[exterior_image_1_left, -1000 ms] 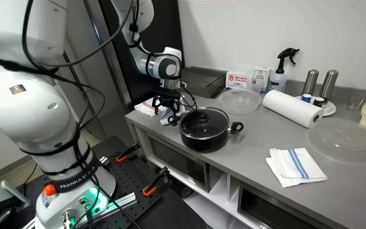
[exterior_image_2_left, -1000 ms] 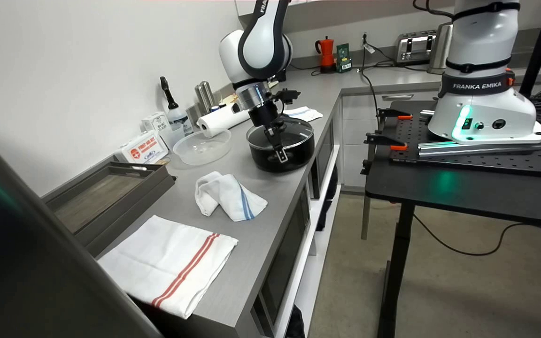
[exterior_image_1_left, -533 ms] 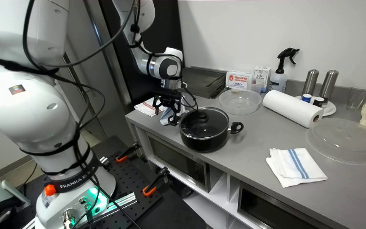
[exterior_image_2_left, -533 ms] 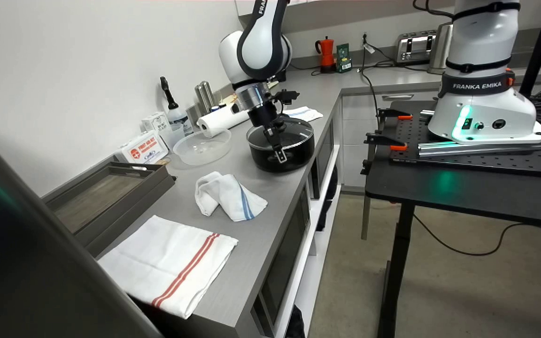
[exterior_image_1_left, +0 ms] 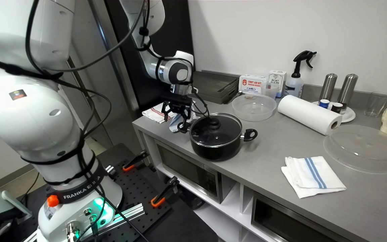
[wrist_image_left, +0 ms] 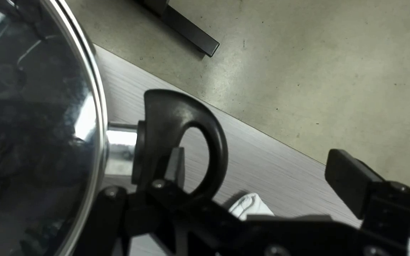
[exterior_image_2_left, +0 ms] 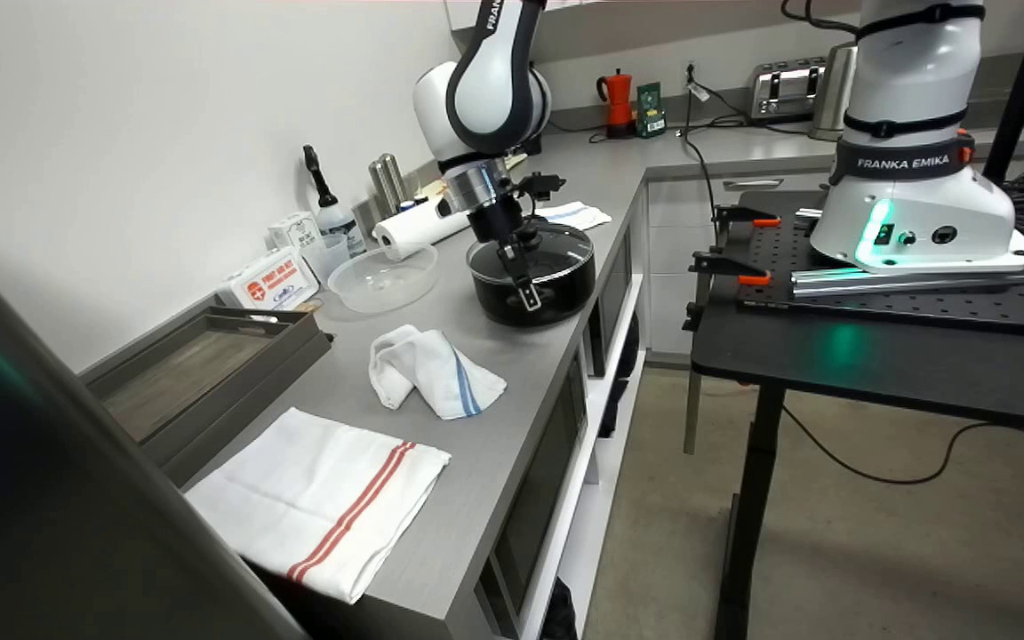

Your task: Move the pot to the right

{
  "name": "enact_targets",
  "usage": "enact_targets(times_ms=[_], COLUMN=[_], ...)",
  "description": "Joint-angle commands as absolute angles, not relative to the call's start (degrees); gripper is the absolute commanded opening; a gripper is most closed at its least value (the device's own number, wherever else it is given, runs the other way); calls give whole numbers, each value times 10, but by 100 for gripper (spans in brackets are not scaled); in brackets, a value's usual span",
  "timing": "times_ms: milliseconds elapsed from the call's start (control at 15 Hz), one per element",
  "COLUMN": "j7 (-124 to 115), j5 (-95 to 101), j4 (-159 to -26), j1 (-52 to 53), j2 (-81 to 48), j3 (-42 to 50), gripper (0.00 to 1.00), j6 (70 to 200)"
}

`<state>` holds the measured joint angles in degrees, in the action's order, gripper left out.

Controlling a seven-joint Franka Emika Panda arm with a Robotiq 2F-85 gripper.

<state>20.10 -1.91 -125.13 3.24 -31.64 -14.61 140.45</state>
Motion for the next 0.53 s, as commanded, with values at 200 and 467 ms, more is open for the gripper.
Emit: enact_targets(times_ms=[200, 467], j7=[215, 212], j5=[-30, -27], j4=[-1238, -1239], j1=[27, 29], j2=[-335, -343], j3=[-151, -149], gripper=[100, 100], j6=[1399, 1401])
